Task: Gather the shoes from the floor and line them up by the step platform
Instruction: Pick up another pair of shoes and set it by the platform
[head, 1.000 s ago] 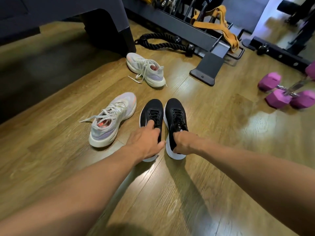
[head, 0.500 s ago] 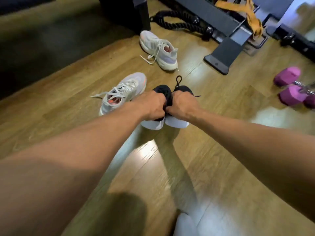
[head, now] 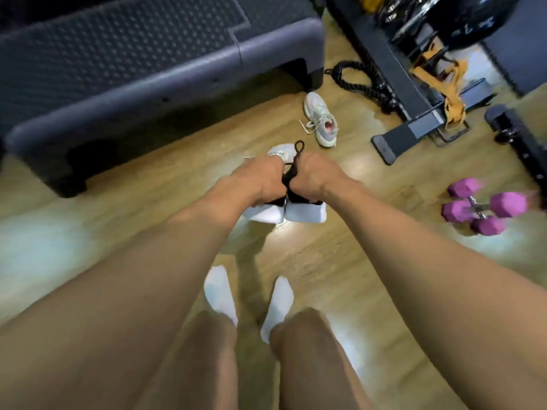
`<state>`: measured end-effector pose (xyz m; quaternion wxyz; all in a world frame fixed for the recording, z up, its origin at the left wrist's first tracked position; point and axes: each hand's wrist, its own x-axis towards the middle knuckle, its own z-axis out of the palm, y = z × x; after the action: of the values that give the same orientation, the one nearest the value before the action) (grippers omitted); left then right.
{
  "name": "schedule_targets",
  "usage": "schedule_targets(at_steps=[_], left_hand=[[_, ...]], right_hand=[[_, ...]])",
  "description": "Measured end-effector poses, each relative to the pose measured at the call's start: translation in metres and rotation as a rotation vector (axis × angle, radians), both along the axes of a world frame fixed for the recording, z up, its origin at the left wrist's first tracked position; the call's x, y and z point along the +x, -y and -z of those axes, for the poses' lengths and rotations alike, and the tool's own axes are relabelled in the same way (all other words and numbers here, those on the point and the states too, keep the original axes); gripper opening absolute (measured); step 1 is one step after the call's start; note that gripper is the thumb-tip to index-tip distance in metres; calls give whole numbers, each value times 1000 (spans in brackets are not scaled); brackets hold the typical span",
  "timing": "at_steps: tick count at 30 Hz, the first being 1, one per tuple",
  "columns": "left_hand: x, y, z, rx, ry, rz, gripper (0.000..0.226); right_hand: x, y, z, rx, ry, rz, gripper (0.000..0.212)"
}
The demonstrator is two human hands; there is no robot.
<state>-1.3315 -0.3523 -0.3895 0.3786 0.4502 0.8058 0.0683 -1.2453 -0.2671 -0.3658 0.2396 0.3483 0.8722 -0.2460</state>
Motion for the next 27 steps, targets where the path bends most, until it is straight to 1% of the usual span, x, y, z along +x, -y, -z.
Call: schedule_targets(at_steps=[2, 5, 8, 12, 15, 18, 20, 22, 24, 27], left_hand=[[-1, 31, -74, 38, -23, -107, 3], [2, 82, -159, 83, -80, -287, 6], [14, 128, -222, 108, -178, -390, 13], [29, 193, -281, 84, -314, -531, 15], [40, 247, -315, 66, -354, -679, 18], [55, 307, -338, 86, -340, -807, 26], [65, 352, -345, 83, -343, -897, 29], [76, 400, -348, 68, -361, -999, 26], [84, 452, -347, 39, -387, -1110, 26], [98, 538, -341, 6, -379, -1289, 27]], right_hand=[[-3, 23, -74, -32, -30, -40, 15], [-9, 57, -158, -2, -112, -195, 5], [-13, 95, -216, 22, -199, -359, 6], [-21, 154, -270, 48, -255, -585, 14], [-30, 201, -300, 63, -283, -747, 15], [-41, 257, -323, 89, -310, -927, 10], [-49, 303, -334, 98, -317, -1055, 10], [-54, 354, -342, 92, -323, -1197, 7], [-57, 411, -344, 49, -339, -1318, 5], [-56, 500, -338, -25, -345, -1426, 19]])
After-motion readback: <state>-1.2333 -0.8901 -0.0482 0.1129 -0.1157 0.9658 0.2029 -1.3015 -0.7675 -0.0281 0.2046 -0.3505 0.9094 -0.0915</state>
